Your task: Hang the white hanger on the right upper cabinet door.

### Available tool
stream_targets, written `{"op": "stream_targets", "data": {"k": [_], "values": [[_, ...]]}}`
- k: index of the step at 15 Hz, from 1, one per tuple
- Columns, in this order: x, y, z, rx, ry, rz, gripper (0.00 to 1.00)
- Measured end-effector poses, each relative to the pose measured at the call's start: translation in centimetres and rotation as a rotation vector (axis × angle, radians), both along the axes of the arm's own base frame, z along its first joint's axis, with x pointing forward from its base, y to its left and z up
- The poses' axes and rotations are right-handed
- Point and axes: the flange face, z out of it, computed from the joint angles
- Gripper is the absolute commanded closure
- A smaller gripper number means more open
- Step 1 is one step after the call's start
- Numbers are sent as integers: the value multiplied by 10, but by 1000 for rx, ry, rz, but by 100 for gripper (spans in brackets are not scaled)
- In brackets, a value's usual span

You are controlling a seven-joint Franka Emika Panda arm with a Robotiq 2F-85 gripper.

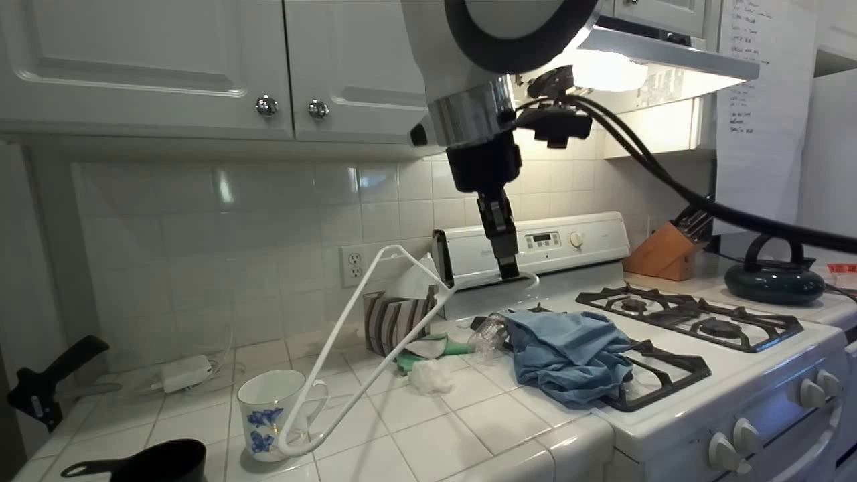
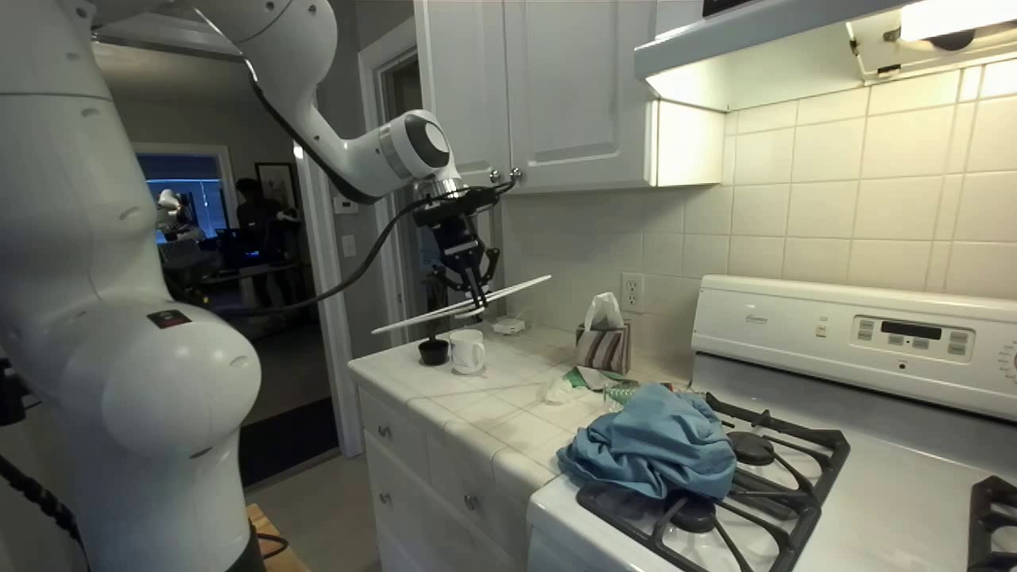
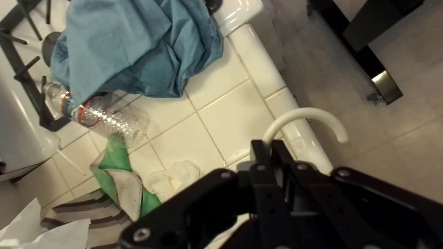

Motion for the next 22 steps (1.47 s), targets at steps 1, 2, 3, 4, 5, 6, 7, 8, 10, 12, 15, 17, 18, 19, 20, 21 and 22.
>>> {"op": "stream_targets", "data": {"k": [1,2,3,4,5,6,7,8,10,12,15,17,18,19,20,21,22], "values": [[-5,3,12,-30,-11,41,98],[-9,5,24,-61,-21,81,98],[-12,7,35,-92,-28,121,98],[-13,9,47,-125,-32,160,98],[-12,11,59,-160,-33,198,98],[-11,13,70,-196,-31,234,98],[-9,16,80,-232,-27,269,98],[-7,22,89,-267,-22,304,98],[-4,37,103,-333,-10,377,98],[0,56,111,-404,9,447,98],[8,80,118,-520,30,550,92],[13,92,119,-588,19,599,92],[15,94,118,-601,18,608,92],[16,94,117,-606,19,612,92],[16,94,117,-608,21,614,98],[16,94,117,-608,22,616,98],[16,94,117,-608,22,615,98]]}}
